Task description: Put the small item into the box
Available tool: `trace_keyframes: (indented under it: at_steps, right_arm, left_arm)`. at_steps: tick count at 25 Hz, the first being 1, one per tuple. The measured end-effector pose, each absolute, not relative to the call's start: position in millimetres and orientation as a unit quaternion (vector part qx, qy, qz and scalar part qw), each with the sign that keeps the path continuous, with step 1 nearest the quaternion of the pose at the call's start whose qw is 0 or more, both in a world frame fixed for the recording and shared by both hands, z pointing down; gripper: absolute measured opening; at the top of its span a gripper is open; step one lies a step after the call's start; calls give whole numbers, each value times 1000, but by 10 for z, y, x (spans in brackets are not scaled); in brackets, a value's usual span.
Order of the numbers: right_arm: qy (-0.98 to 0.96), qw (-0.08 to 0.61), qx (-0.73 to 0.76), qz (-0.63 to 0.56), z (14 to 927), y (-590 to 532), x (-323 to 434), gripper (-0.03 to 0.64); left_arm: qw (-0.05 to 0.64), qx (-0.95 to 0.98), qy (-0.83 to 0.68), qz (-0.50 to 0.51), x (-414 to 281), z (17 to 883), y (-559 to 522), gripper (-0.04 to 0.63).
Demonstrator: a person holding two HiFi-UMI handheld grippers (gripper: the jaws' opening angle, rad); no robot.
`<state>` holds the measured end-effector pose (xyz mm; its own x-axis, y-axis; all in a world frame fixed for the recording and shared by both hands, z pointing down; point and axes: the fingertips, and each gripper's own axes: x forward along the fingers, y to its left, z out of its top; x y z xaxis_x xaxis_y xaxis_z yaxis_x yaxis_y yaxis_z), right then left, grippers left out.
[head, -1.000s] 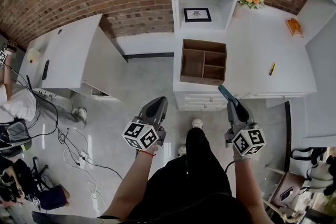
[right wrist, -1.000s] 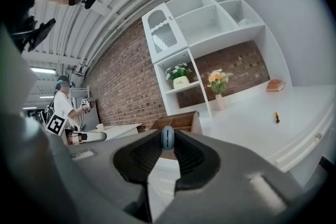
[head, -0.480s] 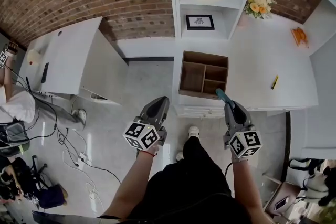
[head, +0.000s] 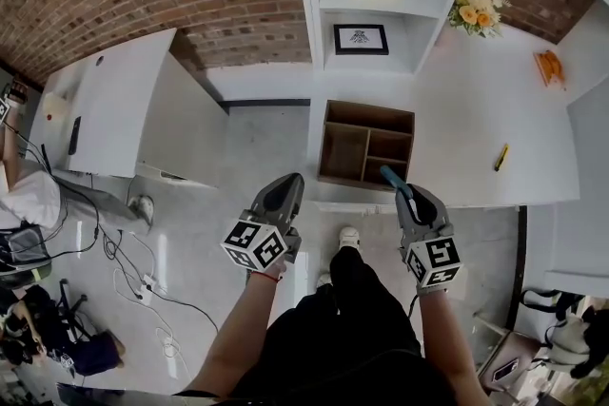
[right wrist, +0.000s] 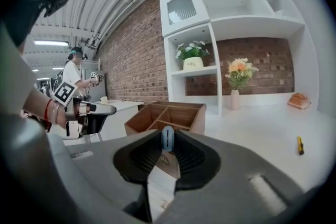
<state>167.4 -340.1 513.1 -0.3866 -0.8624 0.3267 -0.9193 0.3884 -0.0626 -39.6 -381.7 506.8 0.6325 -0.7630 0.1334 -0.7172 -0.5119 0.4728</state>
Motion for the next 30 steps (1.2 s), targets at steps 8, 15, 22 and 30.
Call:
trace_keyframes:
  at_steps: [8, 15, 22, 30]
  right_arm:
    - [-835, 179, 512, 93, 5251, -3544, 1556, 71]
    - [-836, 241, 489, 65, 5313, -3633, 1429, 72]
    - [-832, 264, 483, 73, 5401, -3688, 1440, 75]
    - [-834, 269, 479, 60, 5397, -3678, 1435, 77]
  left_arm:
    - [249, 866, -433, -37, -356, 5154, -3986, 2]
    - [253, 862, -436, -40, -341, 5195, -4061, 2]
    - [256, 860, -439, -42, -328, 5213, -4108, 2]
    - [259, 857, -443, -41, -345, 5235, -4092, 2]
